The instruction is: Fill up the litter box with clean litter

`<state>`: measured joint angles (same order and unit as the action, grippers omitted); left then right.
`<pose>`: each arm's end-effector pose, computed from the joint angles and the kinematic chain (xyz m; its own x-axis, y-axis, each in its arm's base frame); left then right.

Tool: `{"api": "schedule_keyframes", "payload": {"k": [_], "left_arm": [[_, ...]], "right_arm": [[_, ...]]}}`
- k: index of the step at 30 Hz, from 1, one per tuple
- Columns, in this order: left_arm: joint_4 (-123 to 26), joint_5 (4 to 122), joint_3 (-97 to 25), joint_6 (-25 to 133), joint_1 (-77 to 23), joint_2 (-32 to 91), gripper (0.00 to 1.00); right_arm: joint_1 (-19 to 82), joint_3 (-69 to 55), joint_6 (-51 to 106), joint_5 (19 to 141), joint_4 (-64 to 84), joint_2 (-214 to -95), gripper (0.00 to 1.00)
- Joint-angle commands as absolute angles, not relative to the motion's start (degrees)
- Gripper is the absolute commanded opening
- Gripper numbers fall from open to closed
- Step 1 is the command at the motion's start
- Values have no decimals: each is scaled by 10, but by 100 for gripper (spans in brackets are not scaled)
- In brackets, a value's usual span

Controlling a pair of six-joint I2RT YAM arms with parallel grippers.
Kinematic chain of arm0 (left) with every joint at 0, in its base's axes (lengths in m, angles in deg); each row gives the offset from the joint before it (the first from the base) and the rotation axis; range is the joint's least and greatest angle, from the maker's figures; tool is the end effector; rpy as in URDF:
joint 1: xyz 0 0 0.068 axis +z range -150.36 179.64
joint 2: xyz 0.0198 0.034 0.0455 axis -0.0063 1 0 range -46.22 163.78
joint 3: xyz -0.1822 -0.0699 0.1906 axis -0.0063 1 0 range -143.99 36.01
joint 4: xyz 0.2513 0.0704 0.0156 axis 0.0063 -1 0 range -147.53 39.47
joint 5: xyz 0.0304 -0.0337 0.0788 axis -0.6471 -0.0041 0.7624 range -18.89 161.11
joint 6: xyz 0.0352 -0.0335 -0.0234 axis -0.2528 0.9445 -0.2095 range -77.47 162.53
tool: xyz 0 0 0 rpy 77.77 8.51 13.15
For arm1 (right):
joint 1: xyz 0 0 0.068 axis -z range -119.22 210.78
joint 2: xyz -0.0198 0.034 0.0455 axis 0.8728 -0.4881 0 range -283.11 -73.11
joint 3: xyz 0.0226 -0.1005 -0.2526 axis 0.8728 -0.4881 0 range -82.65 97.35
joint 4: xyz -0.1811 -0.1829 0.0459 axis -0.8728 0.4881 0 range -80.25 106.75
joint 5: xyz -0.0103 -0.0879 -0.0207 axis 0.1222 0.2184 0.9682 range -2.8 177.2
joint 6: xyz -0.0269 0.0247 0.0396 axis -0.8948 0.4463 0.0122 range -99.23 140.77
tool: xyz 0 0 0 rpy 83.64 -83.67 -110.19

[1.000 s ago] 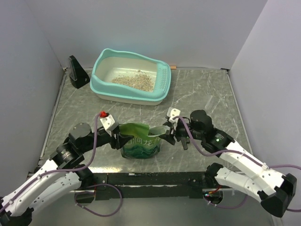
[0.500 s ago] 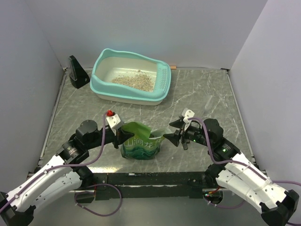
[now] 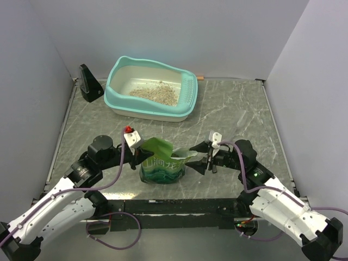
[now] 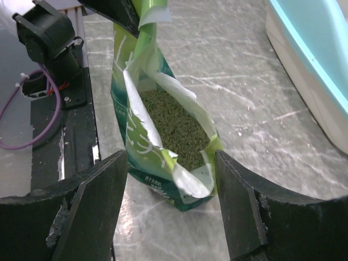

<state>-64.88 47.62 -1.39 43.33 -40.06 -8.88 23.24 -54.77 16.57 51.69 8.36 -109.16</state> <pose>0.1129 -0.1121 0.3076 -0.2022 0.1512 -0.9676 0.8803 0.4611 -0.1119 0.1142 0.1138 0.2813 -0.0236 -0.0933 -0.9954 -0.9577 0.2878 -0.0043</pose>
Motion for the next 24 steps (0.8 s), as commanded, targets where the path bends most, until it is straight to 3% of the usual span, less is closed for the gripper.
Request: {"api": "schedule_keyframes", "payload": {"k": [1, 10, 18, 24], "left_arm": [[-612, 463, -18, 421, -394, -121, 1], [-605, 468, -3, 451, -393, -165, 1], [-591, 471, 14, 470, -394, -203, 1], [-586, 455, 12, 469, -394, -206, 1]], "right_arm": [[245, -585, 150, 467, -26, -1113, 71], [271, -631, 133, 434, -161, -1163, 69], [291, -646, 130, 466, -157, -1086, 72], [299, -626, 142, 415, -184, -1142, 73]]}}
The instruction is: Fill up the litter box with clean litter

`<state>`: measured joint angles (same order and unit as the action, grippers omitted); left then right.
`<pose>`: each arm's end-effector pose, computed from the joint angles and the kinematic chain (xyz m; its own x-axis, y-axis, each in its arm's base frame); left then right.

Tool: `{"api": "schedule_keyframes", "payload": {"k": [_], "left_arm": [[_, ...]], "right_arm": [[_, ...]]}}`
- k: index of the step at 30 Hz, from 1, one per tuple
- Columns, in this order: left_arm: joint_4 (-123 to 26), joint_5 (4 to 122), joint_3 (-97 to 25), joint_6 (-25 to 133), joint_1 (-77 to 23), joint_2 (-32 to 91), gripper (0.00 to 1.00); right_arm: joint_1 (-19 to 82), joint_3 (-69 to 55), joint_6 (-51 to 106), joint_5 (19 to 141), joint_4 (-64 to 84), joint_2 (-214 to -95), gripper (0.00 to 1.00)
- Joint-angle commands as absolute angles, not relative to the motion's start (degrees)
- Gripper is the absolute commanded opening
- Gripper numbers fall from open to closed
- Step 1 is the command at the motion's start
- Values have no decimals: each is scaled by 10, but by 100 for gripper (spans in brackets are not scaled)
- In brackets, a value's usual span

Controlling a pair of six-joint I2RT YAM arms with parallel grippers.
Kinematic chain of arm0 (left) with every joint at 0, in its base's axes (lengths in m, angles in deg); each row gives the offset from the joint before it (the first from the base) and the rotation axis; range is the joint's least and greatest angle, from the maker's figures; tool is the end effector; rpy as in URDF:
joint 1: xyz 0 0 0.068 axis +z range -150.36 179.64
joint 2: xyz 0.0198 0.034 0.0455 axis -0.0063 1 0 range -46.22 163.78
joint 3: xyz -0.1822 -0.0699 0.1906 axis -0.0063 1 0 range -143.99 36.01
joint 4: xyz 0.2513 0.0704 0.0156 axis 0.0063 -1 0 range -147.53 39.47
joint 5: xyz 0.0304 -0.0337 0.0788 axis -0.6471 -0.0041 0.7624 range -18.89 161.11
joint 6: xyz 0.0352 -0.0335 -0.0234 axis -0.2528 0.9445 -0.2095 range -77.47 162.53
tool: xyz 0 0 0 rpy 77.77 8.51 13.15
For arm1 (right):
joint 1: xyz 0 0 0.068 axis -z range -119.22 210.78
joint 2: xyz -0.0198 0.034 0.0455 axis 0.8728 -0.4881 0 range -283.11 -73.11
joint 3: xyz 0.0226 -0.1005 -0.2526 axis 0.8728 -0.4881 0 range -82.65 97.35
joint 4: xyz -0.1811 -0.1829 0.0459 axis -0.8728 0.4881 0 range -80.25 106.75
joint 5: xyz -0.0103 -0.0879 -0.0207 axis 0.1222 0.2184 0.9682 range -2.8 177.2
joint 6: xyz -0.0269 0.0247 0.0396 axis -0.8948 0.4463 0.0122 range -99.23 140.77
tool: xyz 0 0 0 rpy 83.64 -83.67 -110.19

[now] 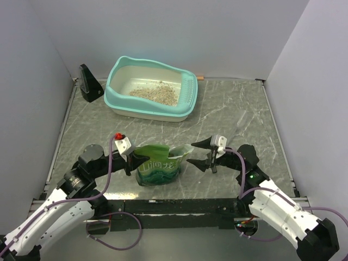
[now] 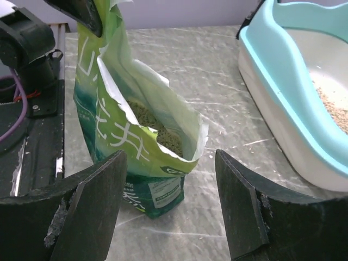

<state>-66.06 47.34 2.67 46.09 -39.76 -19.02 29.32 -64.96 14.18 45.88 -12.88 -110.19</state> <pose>0.0895 -0.0921 0.3027 -0.1809 0.0751 -0.9806 0.8786 0.4604 -0.1269 0.1250 0.1040 0.2536 0.1574 -0.0047 -0.9875 -0.9425 0.2978 -0.1516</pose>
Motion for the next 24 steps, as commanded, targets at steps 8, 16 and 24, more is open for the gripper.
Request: {"api": "schedule_keyframes", "payload": {"k": [8, 16, 24], "left_arm": [[-585, 450, 17, 475, -394, -217, 1], [-585, 447, 18, 473, -394, -209, 1], [-589, 452, 18, 473, -394, -196, 1]], "right_arm": [[351, -626, 223, 302, -376, -1253, 72], [387, -623, 435, 132, -689, -1402, 71], [385, -609, 528, 129, -841, -1488, 66]]}}
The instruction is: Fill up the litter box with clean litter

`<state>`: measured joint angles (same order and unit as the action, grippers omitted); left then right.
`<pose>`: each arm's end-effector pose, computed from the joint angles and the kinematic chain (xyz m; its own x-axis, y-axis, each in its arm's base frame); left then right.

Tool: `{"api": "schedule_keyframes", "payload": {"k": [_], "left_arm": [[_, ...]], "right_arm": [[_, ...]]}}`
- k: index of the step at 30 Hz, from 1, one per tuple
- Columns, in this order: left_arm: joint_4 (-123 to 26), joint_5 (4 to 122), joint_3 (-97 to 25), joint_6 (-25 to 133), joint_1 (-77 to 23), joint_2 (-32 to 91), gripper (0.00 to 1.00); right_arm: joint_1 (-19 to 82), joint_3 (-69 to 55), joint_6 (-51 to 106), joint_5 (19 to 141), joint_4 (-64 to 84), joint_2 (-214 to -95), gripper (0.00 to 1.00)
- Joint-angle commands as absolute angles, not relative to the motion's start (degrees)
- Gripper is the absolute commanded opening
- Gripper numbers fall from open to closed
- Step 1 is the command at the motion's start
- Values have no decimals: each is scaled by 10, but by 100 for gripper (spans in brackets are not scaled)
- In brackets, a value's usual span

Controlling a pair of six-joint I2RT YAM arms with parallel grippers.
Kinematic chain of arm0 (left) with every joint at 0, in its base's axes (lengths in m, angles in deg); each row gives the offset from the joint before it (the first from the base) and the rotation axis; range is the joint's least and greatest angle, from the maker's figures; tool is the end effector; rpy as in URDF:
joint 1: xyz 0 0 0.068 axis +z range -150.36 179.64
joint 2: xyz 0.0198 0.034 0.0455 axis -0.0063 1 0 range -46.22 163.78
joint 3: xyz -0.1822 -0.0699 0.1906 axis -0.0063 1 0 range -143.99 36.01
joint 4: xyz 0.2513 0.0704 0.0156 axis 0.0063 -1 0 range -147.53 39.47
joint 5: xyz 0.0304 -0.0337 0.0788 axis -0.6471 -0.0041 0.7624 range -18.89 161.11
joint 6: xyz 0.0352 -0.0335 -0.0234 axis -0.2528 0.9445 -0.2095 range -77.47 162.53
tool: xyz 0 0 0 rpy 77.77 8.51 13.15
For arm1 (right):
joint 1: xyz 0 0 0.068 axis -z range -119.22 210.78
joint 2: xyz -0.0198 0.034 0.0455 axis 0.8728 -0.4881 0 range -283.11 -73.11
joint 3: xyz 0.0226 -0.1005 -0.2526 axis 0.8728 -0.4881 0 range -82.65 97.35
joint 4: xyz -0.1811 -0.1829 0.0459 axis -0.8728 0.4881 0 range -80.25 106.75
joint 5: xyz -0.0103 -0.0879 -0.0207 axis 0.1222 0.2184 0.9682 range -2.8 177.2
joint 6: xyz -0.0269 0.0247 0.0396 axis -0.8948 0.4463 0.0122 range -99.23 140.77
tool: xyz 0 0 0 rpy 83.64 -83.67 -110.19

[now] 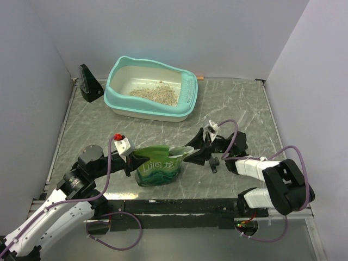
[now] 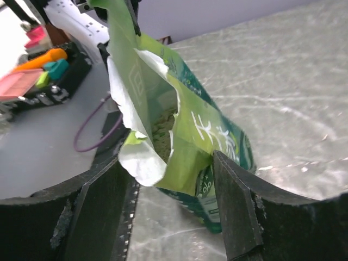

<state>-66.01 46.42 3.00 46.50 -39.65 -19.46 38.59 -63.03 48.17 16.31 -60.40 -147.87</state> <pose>0.0884 -0.0915 0.3017 -0.1857 0.0707 -0.9801 0.8837 0.4481 -0.1351 0.1934 0.1152 0.2237 -0.2330 0.0676 -0.9701 -0.9704 -0.0821 0.2273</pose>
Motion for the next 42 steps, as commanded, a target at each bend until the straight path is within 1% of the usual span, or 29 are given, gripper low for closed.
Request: {"api": "schedule_keyframes", "payload": {"k": [1, 3, 9, 17, 19, 20, 22, 23, 24, 28, 30, 32, 35, 36, 37, 39, 40, 42], "left_arm": [[-589, 454, 18, 475, -394, -195, 1], [-589, 453, 18, 474, -393, -192, 1], [-588, 452, 17, 474, -394, -184, 1], [-589, 451, 18, 475, -394, -181, 1], [-589, 449, 17, 475, -394, -180, 1], [-589, 450, 17, 475, -394, -181, 1], [-589, 450, 18, 475, -394, -183, 1], [-588, 450, 19, 476, -394, -183, 1], [-588, 450, 19, 476, -394, -184, 1], [-590, 461, 19, 475, -393, -185, 1], [-589, 476, 18, 478, -393, -186, 1], [-588, 504, 14, 492, -394, -176, 1], [-606, 541, -24, 522, -393, -129, 1], [-620, 540, -34, 538, -393, -100, 1], [-627, 539, -42, 548, -392, -85, 1], [-637, 531, -62, 580, -391, -55, 1], [-641, 521, -65, 590, -390, -49, 1], [-641, 514, -70, 617, -389, -38, 1]], "right_arm": [[384, -609, 528, 129, -841, -1489, 66], [382, -607, 527, 132, -841, -1485, 62], [378, -595, 536, 136, -841, -1476, 58], [357, -584, 532, 142, -841, -1490, 50], [355, -582, 530, 143, -841, -1495, 40], [351, -579, 531, 142, -841, -1500, 27], [348, -579, 529, 143, -841, -1503, 16], [347, -580, 526, 145, -841, -1501, 6], [344, -580, 524, 146, -841, -1500, 1], [343, -594, 523, 155, -841, -1475, 0], [345, -598, 543, 163, -839, -1458, 0], [360, -613, 591, 186, -835, -1410, 0], [371, -621, 588, 228, -682, -1321, 0], [371, -608, 563, 241, -491, -1258, 0], [371, -596, 491, 257, -383, -1222, 0], [373, -560, 416, 321, -186, -1132, 0], [376, -551, 389, 338, -83, -1108, 0], [388, -524, 390, 387, 14, -1065, 0]]}}
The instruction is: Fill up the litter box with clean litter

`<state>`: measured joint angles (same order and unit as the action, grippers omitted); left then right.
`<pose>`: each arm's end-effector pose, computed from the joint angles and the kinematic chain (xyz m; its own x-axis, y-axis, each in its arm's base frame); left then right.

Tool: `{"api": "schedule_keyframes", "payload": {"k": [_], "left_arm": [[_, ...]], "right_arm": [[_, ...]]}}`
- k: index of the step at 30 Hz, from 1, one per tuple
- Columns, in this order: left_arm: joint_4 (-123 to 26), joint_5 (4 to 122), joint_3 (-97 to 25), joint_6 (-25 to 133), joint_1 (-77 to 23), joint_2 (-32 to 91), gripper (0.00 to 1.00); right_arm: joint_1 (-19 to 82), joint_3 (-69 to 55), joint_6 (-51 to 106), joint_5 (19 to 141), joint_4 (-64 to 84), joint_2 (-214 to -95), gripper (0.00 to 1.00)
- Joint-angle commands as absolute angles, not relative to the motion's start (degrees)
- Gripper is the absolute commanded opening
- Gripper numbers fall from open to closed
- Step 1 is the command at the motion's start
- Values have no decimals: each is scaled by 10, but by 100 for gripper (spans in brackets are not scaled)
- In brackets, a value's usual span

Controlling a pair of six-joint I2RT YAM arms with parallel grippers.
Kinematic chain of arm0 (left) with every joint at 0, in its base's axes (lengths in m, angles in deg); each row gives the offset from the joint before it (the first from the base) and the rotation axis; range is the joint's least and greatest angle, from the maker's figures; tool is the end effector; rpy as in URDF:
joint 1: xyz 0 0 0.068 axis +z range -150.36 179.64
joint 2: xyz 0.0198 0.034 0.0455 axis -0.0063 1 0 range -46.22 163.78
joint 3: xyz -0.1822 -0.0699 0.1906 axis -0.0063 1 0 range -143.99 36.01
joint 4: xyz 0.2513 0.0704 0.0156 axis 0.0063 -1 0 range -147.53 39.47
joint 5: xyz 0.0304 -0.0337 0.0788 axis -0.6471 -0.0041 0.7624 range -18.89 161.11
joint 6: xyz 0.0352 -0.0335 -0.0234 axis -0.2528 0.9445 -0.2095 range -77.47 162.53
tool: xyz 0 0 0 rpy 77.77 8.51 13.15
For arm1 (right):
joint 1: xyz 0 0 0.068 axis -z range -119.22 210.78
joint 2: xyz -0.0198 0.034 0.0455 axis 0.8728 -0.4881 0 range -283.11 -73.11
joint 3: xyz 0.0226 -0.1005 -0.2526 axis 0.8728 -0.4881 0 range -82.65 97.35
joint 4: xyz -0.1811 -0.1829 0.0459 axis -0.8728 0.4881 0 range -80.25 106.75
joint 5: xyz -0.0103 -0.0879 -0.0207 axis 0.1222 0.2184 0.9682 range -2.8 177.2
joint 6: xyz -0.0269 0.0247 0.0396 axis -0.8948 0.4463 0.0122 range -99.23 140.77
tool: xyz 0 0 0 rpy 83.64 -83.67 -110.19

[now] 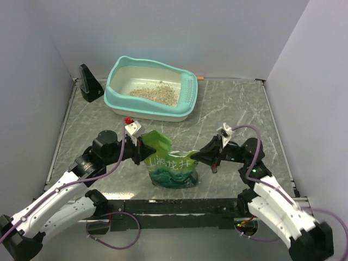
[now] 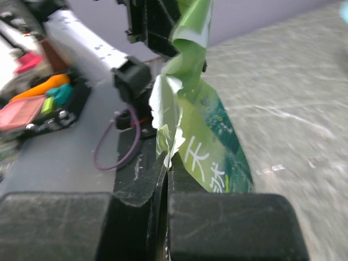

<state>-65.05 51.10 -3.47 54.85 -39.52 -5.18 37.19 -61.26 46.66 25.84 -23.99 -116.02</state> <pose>0.1247 -0.1172 0.3104 -0.3908 0.0597 -0.9185 0.7829 0.5463 -0.2976 0.1392 0.0948 0.2785 -0.2526 0.1180 -0.9604 -0.9644 0.0492 0.2597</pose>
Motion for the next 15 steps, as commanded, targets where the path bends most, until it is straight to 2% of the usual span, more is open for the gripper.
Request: {"api": "schedule_keyframes", "payload": {"k": [1, 7, 15], "left_arm": [[-641, 501, -71, 624, -389, -36, 1], [-617, 444, -59, 679, -386, -59, 1], [-606, 394, -8, 781, -384, -88, 1]], "right_arm": [[394, -521, 400, 389, 65, -1060, 0], [397, -547, 470, 441, 158, -1077, 0], [412, -559, 522, 438, 247, -1084, 0]]}}
